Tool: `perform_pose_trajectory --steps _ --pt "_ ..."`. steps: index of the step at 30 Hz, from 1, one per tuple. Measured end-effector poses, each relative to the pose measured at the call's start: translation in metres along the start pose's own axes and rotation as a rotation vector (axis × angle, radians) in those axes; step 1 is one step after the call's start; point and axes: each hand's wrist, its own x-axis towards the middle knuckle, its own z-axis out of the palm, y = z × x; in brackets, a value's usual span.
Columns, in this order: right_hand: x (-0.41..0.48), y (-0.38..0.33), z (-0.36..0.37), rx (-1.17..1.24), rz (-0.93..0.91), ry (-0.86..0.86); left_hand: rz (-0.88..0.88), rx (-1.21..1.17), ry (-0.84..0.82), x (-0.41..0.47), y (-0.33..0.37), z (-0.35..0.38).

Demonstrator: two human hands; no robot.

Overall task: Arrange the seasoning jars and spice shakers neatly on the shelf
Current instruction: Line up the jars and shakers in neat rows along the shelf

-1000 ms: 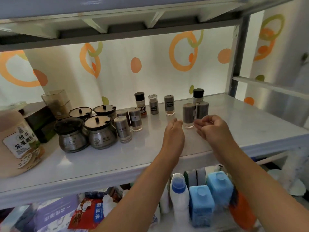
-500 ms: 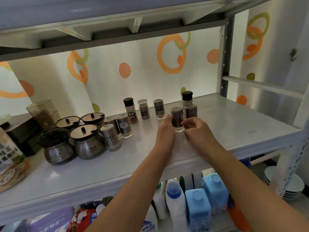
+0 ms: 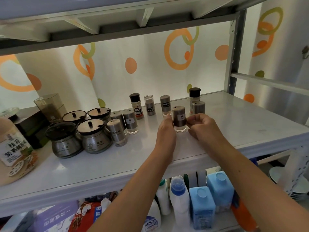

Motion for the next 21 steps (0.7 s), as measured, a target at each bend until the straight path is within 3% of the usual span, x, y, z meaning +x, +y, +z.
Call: perform_pose_trajectory --steps 21 --pt "-0.008 -0.009 0.031 0.004 0.013 -0.068 0.068 0.2 0.034 -0.044 0.023 -0.029"
